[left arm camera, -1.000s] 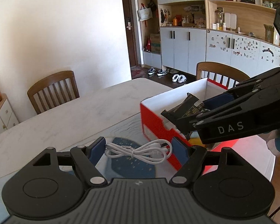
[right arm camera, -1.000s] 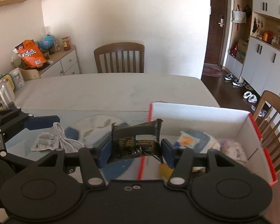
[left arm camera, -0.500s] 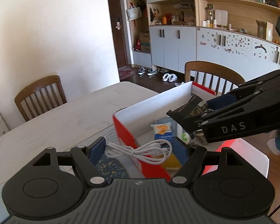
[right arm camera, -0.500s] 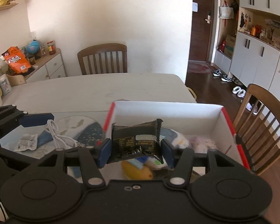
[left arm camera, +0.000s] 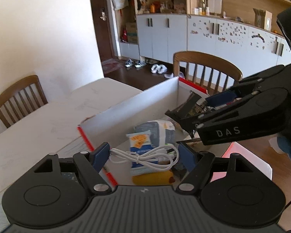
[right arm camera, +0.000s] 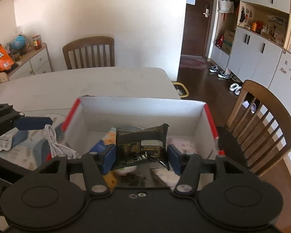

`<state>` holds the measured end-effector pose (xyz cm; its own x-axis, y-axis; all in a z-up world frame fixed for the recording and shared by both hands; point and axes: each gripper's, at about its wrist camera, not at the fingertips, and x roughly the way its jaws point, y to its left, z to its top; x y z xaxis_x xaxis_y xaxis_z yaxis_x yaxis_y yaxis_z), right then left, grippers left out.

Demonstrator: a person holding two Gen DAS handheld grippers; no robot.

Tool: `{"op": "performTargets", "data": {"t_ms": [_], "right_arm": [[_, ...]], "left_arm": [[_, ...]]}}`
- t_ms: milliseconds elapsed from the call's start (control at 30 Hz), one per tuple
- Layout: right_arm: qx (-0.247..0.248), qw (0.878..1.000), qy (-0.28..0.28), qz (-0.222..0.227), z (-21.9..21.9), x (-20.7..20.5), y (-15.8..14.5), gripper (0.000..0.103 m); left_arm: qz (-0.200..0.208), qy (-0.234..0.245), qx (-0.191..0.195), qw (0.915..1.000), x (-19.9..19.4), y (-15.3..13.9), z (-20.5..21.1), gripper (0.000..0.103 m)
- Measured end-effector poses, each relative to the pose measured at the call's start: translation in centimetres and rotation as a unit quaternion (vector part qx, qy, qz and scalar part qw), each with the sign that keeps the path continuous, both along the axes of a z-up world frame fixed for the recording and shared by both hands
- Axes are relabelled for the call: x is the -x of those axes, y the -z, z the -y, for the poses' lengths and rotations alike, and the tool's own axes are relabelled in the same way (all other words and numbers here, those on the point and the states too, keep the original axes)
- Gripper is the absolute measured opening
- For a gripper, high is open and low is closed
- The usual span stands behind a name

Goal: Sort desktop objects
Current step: 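Carry the dark packet and white cable with both tools over the red box, then lower both tools into the box and open them to release packet and cable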

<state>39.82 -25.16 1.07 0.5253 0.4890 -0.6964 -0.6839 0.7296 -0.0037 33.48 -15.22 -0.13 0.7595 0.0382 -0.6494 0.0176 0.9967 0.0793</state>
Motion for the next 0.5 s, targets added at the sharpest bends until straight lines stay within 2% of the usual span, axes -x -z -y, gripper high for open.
{"op": "performTargets", "data": {"t_ms": [500], "right_arm": [[0.028, 1.000, -0.008, -0.012, -0.1, -4.0, 2.3, 0.057]], "left_arm": [[-0.077, 0.035, 0.008, 0.9964, -5.3, 2.0, 1.1, 0.077]]}}
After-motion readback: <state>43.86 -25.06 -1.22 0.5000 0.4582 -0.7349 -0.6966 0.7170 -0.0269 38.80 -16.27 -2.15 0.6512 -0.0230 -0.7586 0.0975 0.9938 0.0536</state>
